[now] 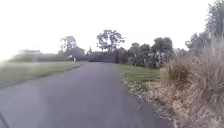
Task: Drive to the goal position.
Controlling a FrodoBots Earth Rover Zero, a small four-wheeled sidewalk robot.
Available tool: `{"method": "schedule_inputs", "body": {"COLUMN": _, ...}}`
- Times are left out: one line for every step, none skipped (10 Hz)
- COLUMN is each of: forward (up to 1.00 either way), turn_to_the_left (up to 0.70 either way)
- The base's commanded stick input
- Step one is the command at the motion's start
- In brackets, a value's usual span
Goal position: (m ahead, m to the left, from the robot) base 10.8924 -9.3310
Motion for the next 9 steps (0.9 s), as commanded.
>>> {"method": "schedule_inputs", "body": {"forward": 0.70, "turn_to_the_left": 0.00}}
{"method": "schedule_inputs", "body": {"forward": 0.70, "turn_to_the_left": 0.00}}
{"method": "schedule_inputs", "body": {"forward": 0.70, "turn_to_the_left": 0.00}}
{"method": "schedule_inputs", "body": {"forward": 0.70, "turn_to_the_left": 0.00}}
{"method": "schedule_inputs", "body": {"forward": 0.70, "turn_to_the_left": 0.00}}
{"method": "schedule_inputs", "body": {"forward": 0.70, "turn_to_the_left": 0.00}}
{"method": "schedule_inputs", "body": {"forward": 0.70, "turn_to_the_left": -0.06}}
{"method": "schedule_inputs", "body": {"forward": 0.70, "turn_to_the_left": -0.11}}
{"method": "schedule_inputs", "body": {"forward": 0.70, "turn_to_the_left": -0.14}}
